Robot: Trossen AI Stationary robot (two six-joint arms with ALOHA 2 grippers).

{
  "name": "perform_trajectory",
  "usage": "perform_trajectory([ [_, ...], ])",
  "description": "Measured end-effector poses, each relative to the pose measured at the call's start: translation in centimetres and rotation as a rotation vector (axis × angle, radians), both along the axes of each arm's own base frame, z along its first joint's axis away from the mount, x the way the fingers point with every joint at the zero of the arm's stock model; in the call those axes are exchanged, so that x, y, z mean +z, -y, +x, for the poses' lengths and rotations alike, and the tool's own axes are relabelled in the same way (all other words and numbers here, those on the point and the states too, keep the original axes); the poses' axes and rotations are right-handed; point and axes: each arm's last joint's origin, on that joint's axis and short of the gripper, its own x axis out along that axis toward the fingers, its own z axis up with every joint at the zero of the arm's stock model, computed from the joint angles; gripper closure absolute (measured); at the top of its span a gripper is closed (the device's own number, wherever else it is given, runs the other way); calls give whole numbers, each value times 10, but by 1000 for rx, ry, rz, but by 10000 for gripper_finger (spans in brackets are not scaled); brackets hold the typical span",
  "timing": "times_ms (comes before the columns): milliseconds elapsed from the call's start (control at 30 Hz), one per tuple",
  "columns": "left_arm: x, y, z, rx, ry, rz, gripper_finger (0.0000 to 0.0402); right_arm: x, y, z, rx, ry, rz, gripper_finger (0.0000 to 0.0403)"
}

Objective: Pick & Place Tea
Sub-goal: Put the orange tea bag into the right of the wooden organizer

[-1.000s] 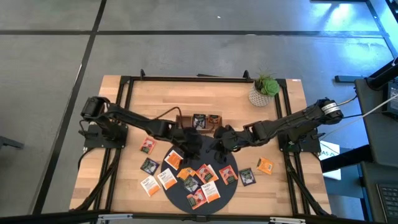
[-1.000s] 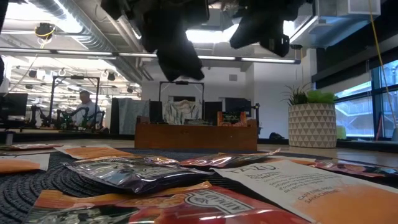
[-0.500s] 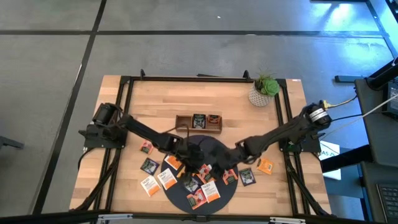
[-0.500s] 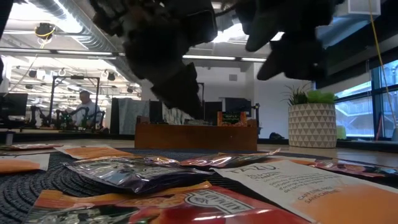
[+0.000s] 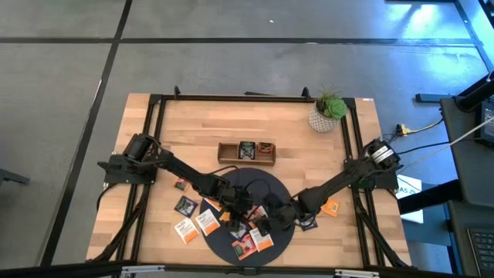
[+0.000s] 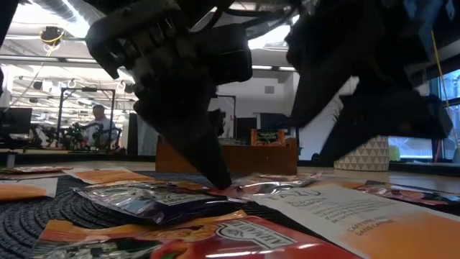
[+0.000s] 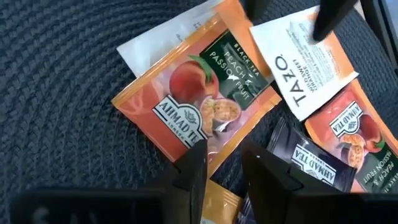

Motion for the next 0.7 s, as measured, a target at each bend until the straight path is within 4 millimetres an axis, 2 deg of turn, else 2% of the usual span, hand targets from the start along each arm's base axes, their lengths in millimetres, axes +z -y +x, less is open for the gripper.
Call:
perform_trajectory([
  [300,-3,2,0,8,-7,-7,303,-15,1,1,-69,-43,-5,235],
  [700,-4,2,0,9,-15,-2,302,-18,1,-1,-83,-104,30,235],
])
